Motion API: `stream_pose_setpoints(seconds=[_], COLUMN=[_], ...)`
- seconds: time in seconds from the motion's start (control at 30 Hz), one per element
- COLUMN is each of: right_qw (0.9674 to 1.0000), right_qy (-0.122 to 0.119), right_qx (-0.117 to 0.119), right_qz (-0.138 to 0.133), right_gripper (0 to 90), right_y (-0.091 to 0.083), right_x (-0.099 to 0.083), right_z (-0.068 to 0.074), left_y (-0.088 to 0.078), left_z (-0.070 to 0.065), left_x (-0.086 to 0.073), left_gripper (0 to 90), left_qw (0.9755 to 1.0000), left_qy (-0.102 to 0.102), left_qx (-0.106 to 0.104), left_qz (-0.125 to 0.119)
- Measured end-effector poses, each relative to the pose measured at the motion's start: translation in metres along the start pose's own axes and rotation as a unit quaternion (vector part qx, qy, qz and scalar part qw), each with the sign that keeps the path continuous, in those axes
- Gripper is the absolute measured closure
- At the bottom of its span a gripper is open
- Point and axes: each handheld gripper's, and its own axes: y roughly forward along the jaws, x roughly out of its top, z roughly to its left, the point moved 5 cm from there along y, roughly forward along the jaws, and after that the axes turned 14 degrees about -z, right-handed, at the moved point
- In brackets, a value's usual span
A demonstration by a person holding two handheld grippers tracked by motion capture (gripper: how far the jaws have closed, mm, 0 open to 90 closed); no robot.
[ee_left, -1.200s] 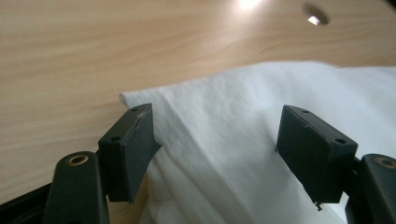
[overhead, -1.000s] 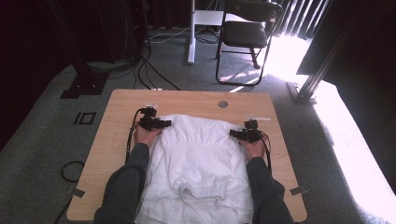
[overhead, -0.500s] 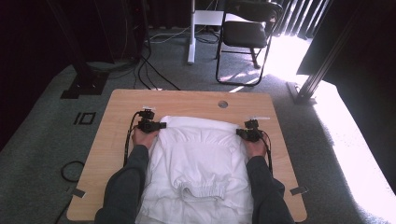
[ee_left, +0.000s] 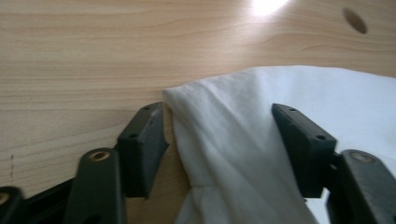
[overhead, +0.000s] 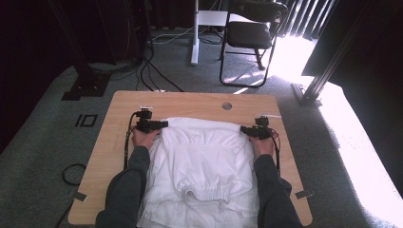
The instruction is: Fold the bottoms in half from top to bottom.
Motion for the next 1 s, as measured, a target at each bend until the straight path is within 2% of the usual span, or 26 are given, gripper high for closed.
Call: stream_pose_setpoints(seconds=[0.17,0.2,0.23,0.27,0.33,0.37,0.4,0.43,0.47,0.57,0.63,0.67,0.73,0.83,0.97,1.0], right_qw=[0.9995,0.9987,0.9985,0.9983,0.9976,0.9969,0.9959,0.9954,0.9952,0.9949,0.9961,0.9971,0.9985,0.9978,0.9977,0.9958], right_qy=[-0.02,-0.038,-0.043,-0.046,-0.056,-0.063,-0.072,-0.075,-0.074,-0.078,-0.073,-0.066,-0.049,-0.065,-0.062,-0.054], right_qx=[-0.012,-0.016,-0.018,-0.013,-0.011,-0.01,-0.008,-0.007,-0.004,-0.003,0.001,0.004,0.014,0.017,0.018,0.03], right_qz=[0.024,0.029,0.03,0.033,0.041,0.047,0.053,0.06,0.064,0.064,0.049,0.039,0.021,-0.001,-0.02,-0.068], right_gripper=[31.3,33.3,37.1,45.0,58.6,68.2,77.6,84.0,86.4,87.4,87.8,87.8,87.9,87.9,88.0,87.9], right_y=[0.009,0.012,0.012,0.012,0.012,0.012,0.013,0.013,0.013,0.013,0.01,0.009,0.005,-0.002,-0.008,-0.02], right_x=[-0.004,-0.006,-0.006,-0.006,-0.007,-0.007,-0.007,-0.007,-0.007,-0.006,-0.001,0.003,0.011,0.027,0.039,0.061], right_z=[0.004,0.009,0.01,0.013,0.018,0.021,0.023,0.024,0.024,0.024,0.023,0.021,0.019,0.022,0.023,0.024], left_y=[0.003,0.003,0.003,0.003,0.002,0.002,0.003,0.003,0.002,-0.001,-0.008,-0.011,-0.015,-0.024,-0.03,-0.042], left_z=[-0.003,-0.004,-0.004,-0.004,-0.005,-0.006,-0.007,-0.009,-0.01,-0.01,-0.009,-0.01,-0.013,-0.019,-0.025,-0.032], left_x=[-0.002,-0.002,-0.002,-0.003,-0.004,-0.005,-0.007,-0.007,-0.007,-0.003,0.006,0.011,0.02,0.037,0.049,0.068], left_gripper=[33.0,34.6,37.5,41.9,54.9,63.6,71.5,76.9,81.8,85.2,85.7,85.7,85.7,85.8,85.8,85.7], left_qw=[0.9999,0.9999,0.9999,0.9998,0.9992,0.9988,0.9984,0.9982,0.9982,0.998,0.9977,0.9977,0.9973,0.995,0.9937,0.99], left_qy=[0.014,0.014,0.011,0.003,-0.015,-0.02,-0.02,-0.013,-0.004,-0.013,-0.006,0.003,0.005,-0.009,0.005,0.008], left_qx=[0.003,0.0,-0.006,-0.015,-0.028,-0.036,-0.04,-0.044,-0.047,-0.056,-0.067,-0.067,-0.074,-0.093,-0.1,-0.116], left_qz=[-0.001,0.001,0.007,0.012,0.023,0.029,0.036,0.039,0.036,0.029,0.012,0.008,-0.002,-0.035,-0.05,-0.08])
